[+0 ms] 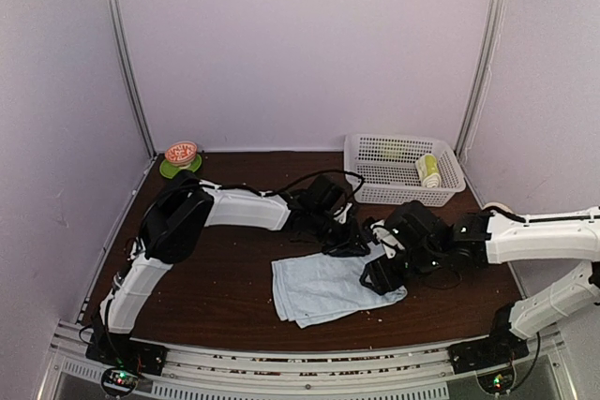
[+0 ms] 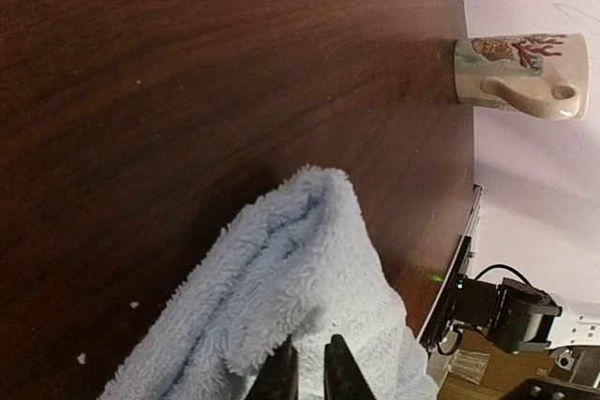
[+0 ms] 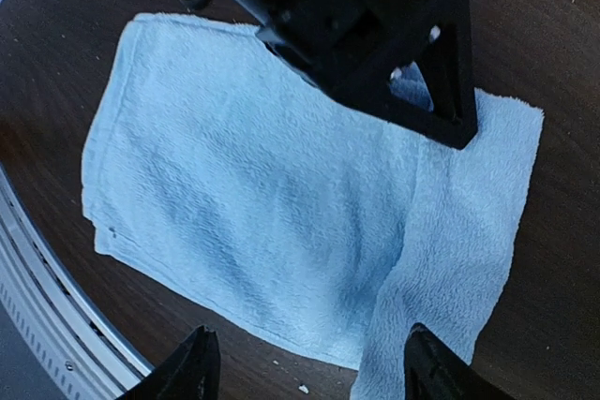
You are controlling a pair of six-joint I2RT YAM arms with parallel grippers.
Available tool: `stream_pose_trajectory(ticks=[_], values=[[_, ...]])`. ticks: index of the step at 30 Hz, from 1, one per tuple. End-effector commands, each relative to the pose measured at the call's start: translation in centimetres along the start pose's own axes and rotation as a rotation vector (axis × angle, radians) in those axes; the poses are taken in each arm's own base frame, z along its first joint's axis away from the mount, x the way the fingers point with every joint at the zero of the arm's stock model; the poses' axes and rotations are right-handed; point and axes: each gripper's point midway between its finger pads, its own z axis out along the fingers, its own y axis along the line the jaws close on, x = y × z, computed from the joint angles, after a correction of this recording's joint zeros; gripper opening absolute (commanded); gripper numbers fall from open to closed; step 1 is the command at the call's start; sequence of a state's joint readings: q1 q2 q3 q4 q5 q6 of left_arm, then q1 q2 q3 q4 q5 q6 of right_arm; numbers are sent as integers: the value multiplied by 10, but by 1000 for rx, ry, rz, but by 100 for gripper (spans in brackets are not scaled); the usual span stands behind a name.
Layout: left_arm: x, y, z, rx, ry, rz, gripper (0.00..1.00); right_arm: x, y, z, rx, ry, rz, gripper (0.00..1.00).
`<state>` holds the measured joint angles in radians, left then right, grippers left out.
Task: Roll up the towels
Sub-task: Roll the towel at the center of the board.
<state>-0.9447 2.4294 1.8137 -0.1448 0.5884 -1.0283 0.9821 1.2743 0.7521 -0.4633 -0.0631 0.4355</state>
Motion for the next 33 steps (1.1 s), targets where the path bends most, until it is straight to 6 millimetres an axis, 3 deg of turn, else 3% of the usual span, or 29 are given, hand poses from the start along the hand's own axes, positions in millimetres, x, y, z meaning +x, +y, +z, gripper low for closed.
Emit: stream_pose_trajectory(ticks=[1,4,7,11,15,18,23,29,33], values=[[0,10,2,-13,9,-5,9,-26,-4,-31,19,-57,50,67],[2,11,0,-19,8,-5,7,-37,-25,-37,44,-115,177,63],[4,12,-3,-25,5,-2,7,-26,-47,-26,91,-89,247,49],[5,11,-9,-40,-1,10,6,-7,-46,-6,80,5,240,21],[3,7,-13,-42,-10,19,6,15,-36,11,29,72,229,6],[4,5,-16,-44,-13,23,6,33,-30,20,26,118,203,3],[7,-3,-31,-56,-17,40,6,63,-37,39,66,195,190,3],[5,-40,-65,-22,-69,104,7,67,-38,46,87,186,182,3],[0,-64,-59,18,-77,145,8,63,-36,45,81,164,188,3]])
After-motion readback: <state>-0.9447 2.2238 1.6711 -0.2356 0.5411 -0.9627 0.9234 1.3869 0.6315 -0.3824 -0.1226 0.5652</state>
